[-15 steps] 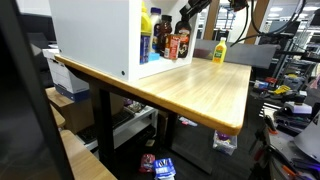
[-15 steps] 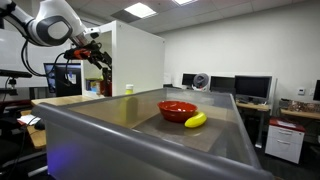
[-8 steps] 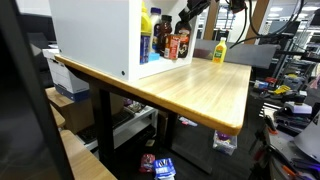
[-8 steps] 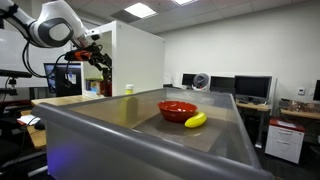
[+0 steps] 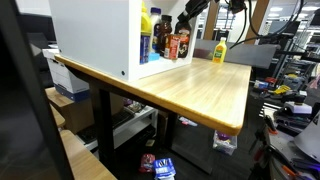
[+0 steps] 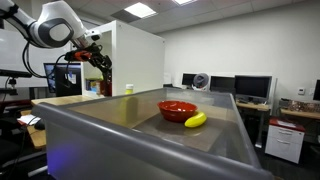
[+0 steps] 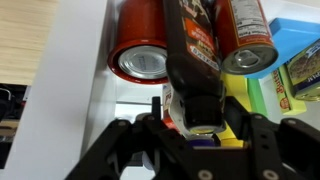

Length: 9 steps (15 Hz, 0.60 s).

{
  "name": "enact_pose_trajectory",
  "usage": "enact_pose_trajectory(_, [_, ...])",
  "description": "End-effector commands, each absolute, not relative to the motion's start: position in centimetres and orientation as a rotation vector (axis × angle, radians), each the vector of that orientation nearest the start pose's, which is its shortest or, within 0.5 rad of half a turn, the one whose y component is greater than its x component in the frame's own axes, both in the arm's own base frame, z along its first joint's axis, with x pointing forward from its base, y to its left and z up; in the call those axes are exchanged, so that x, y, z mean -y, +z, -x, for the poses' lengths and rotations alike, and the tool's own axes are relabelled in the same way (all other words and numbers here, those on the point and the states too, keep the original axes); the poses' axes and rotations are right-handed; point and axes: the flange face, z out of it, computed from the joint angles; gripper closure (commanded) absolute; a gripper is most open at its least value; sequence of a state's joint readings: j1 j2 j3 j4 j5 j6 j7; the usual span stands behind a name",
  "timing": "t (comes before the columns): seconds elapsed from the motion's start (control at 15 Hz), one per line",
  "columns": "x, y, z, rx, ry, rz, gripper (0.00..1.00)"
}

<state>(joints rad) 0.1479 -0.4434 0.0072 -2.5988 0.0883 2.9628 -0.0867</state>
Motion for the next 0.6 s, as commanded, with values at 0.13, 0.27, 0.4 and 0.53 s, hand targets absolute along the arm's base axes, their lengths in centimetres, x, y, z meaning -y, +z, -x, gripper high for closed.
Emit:
enact_pose_trajectory(0.13, [-6.9,51.3,-42.5,0.232,-1.203,2.796,0.74])
enact_pose_trajectory(0.27, [-6.9,51.8,-41.7,0.237,-1.197,2.806,0.84])
enact_pose_trajectory(0.4, [-6.8,52.1,-41.0,0.242,-1.187,2.812,0.92])
enact_pose_trajectory(0.53, [-6.7,52.0,-40.7,0.243,-1.157,2.831,0.92])
